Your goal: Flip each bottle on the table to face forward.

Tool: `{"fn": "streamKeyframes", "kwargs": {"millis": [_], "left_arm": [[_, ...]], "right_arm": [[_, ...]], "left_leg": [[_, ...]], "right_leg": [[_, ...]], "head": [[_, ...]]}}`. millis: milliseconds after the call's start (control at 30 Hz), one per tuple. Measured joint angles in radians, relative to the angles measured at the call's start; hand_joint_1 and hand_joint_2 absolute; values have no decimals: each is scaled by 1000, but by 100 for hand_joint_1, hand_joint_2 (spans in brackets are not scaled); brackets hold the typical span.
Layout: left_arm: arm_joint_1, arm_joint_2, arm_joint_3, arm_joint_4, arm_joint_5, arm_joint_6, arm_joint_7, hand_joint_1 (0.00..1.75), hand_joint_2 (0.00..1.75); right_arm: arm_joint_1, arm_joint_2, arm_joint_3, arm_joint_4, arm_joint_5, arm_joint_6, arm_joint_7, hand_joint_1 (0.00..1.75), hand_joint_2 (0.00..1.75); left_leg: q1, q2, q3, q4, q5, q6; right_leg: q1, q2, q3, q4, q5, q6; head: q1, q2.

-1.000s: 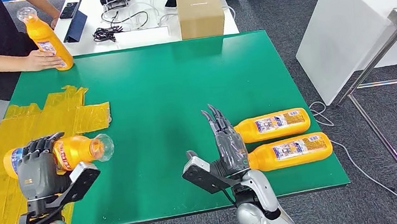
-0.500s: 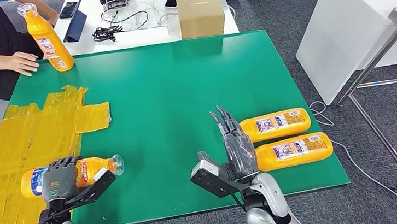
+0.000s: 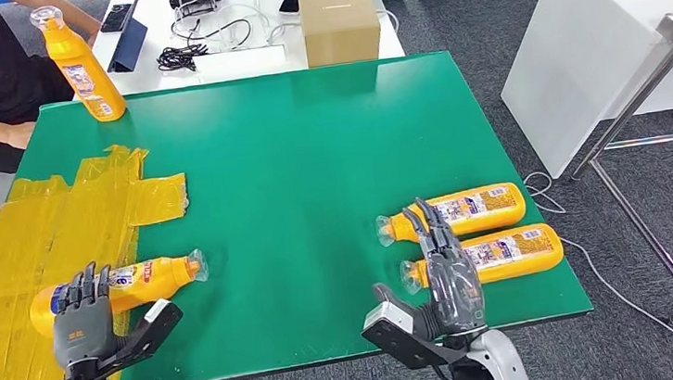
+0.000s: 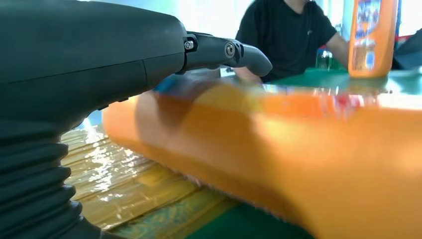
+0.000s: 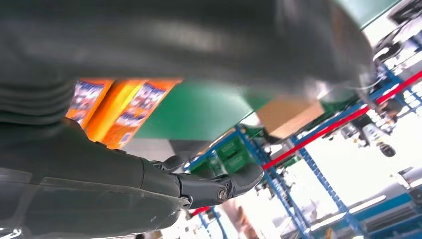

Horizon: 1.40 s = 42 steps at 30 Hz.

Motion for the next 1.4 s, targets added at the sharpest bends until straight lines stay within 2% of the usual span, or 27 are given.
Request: {"fn": "streamKeyframes", "kwargs": {"millis": [167, 333, 667, 767, 900, 1000, 1200, 1400], "left_arm": [[40, -15, 32, -62, 77, 45, -50, 0, 0], [84, -55, 77, -176, 288, 51, -158, 0, 0], [108, -94, 108, -285, 329, 33, -174, 0, 0], [117, -106, 115, -309, 449, 9, -222, 0, 0], [151, -126, 124, -401, 690, -107, -283, 0, 0], [174, -135, 126, -468, 804, -180, -290, 0, 0], [207, -145, 125, -550, 871, -205, -301, 0, 0], [217, -146, 121, -577, 909, -218, -304, 0, 0]], "right_arm": [[37, -19, -16, -38, 24, -14, 22, 0, 175], [90, -48, -55, -89, 86, -29, 66, 0, 175], [117, -71, -87, -133, 99, -27, 77, 0, 175], [128, -79, -97, -136, 137, -13, 114, 0, 175], [173, -109, -173, -136, 191, 46, 169, 0, 175], [197, -121, -284, -119, 195, 117, 151, 0, 175], [208, -120, -493, -64, 224, 254, 94, 0, 175], [205, -154, -569, -21, 212, 374, 106, 0, 175]], "left_leg": [[0, 0, 0, 0, 0, 0], [-1, 0, 0, 0, -1, 1], [-1, 0, 0, 0, 0, 1], [-1, 0, 0, 0, 0, 1], [-2, -1, -1, 0, -1, 2], [-3, 0, -1, 0, -2, 3], [-4, 0, 0, 0, -2, 3], [-4, 0, 0, 0, -2, 3]], "right_leg": [[0, 0, 0, 0, 0, 0], [0, 0, 0, 0, 0, 0], [0, 0, 0, 0, 0, 0], [0, 0, 0, 0, 0, 0], [-1, 0, 0, 0, 0, 0], [-2, 0, -1, -1, 0, 1], [-3, 0, 0, -1, 0, 1], [-3, 0, 0, -1, 0, 1]], "head": [[0, 0], [0, 0], [0, 0], [0, 0], [0, 0], [0, 0], [0, 0], [-1, 0]]}}
